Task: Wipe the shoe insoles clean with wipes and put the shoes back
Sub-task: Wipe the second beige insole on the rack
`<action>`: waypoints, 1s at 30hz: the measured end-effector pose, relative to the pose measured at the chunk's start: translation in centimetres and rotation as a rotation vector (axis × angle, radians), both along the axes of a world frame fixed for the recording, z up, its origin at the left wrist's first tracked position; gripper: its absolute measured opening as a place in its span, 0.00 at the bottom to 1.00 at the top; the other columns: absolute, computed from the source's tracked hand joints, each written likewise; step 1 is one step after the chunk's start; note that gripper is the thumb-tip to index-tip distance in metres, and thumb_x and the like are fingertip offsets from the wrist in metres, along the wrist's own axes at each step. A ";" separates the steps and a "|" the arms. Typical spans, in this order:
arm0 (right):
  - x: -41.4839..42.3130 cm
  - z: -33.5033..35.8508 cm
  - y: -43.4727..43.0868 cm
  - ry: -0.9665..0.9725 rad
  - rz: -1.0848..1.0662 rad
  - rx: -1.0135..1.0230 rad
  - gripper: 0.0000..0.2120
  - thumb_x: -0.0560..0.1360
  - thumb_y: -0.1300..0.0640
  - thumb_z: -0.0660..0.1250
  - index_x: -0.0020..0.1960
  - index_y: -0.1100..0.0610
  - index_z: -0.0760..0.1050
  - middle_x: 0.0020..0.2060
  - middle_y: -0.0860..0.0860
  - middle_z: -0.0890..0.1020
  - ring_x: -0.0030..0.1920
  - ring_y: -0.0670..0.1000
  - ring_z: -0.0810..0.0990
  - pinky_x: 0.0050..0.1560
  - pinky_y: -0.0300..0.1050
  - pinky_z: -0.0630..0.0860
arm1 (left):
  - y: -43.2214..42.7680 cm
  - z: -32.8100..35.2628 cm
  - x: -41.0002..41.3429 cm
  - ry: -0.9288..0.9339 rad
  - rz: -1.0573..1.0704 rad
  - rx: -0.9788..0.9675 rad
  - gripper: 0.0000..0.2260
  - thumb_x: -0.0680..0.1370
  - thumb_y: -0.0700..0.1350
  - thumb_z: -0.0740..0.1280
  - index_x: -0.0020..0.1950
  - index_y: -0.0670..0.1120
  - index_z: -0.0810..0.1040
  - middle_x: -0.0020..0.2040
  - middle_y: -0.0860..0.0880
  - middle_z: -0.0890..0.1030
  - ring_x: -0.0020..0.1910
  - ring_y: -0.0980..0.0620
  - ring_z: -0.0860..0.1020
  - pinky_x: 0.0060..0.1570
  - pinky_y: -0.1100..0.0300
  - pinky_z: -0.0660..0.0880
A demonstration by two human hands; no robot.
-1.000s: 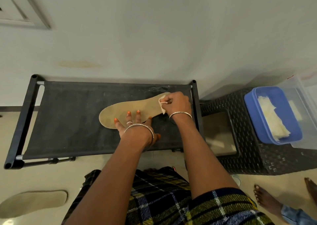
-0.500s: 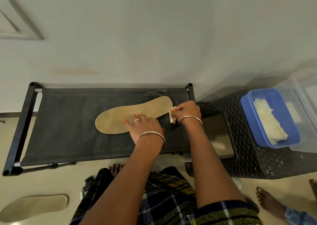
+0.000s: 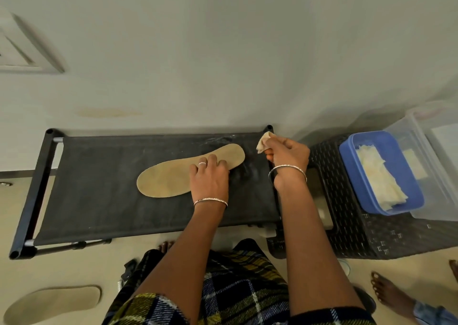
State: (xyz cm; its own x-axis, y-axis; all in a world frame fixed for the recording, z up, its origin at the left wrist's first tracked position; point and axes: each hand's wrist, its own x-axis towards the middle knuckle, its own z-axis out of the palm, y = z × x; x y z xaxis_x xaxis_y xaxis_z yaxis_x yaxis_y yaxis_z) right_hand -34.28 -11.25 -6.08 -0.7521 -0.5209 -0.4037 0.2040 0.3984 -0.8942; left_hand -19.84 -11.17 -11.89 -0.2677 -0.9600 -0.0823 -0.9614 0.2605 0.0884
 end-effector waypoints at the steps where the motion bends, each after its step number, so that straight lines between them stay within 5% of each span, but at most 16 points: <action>1: 0.0 0.6 -0.2 -0.020 -0.025 -0.046 0.05 0.70 0.65 0.75 0.46 0.61 0.84 0.32 0.52 0.82 0.30 0.45 0.77 0.32 0.35 0.75 | 0.1 0.0 0.0 -0.001 -0.008 -0.014 0.03 0.76 0.47 0.69 0.48 0.49 0.82 0.48 0.48 0.80 0.47 0.46 0.77 0.44 0.53 0.69; 6: 0.8 4.2 -0.8 -0.107 -0.071 -0.219 0.05 0.71 0.65 0.75 0.43 0.56 0.83 0.34 0.49 0.83 0.34 0.45 0.80 0.33 0.36 0.76 | 1.1 1.5 0.2 0.013 -0.008 -0.007 0.07 0.67 0.42 0.77 0.34 0.48 0.79 0.30 0.49 0.78 0.31 0.47 0.76 0.35 0.56 0.65; 9: 2.2 6.3 -0.4 -0.188 -0.051 -0.259 0.05 0.72 0.64 0.74 0.45 0.57 0.82 0.40 0.53 0.84 0.40 0.49 0.82 0.38 0.40 0.78 | 1.8 3.4 0.7 0.117 0.097 0.007 0.09 0.68 0.44 0.75 0.34 0.48 0.76 0.23 0.50 0.75 0.23 0.47 0.74 0.30 0.60 0.60; 12: 4.4 8.5 1.1 -0.292 0.020 -0.298 0.04 0.75 0.65 0.71 0.45 0.57 0.80 0.40 0.54 0.85 0.41 0.51 0.85 0.38 0.43 0.81 | 2.8 5.9 1.9 0.315 0.221 0.052 0.08 0.80 0.51 0.62 0.50 0.50 0.78 0.36 0.47 0.82 0.35 0.44 0.80 0.31 0.58 0.65; 15: 7.2 10.2 3.4 -0.385 0.114 -0.303 0.04 0.77 0.67 0.68 0.47 0.59 0.77 0.37 0.53 0.85 0.39 0.53 0.85 0.39 0.43 0.82 | 4.2 8.6 4.2 0.510 0.344 0.073 0.10 0.79 0.51 0.60 0.57 0.53 0.78 0.43 0.47 0.83 0.42 0.43 0.80 0.36 0.57 0.69; 20: 12.4 12.7 6.2 -0.485 0.231 -0.286 0.04 0.76 0.67 0.68 0.47 0.60 0.78 0.41 0.56 0.85 0.44 0.57 0.85 0.43 0.46 0.82 | 8.2 12.6 10.0 0.824 0.599 0.085 0.09 0.78 0.48 0.62 0.50 0.52 0.83 0.34 0.55 0.80 0.36 0.52 0.77 0.38 0.59 0.70; 26: 19.7 16.4 9.0 -0.529 0.415 -0.256 0.04 0.77 0.68 0.67 0.47 0.61 0.78 0.36 0.55 0.85 0.38 0.54 0.85 0.39 0.44 0.82 | 13.4 16.1 18.1 1.186 0.877 0.141 0.21 0.69 0.70 0.64 0.39 0.54 0.82 0.33 0.54 0.83 0.37 0.55 0.83 0.44 0.48 0.81; 30: 24.4 18.4 11.1 -0.525 0.545 -0.188 0.04 0.77 0.67 0.67 0.51 0.62 0.80 0.43 0.59 0.86 0.42 0.56 0.86 0.44 0.46 0.83 | 17.0 19.2 24.3 1.293 1.064 0.084 0.15 0.69 0.63 0.73 0.39 0.51 0.83 0.32 0.52 0.84 0.35 0.53 0.84 0.41 0.50 0.83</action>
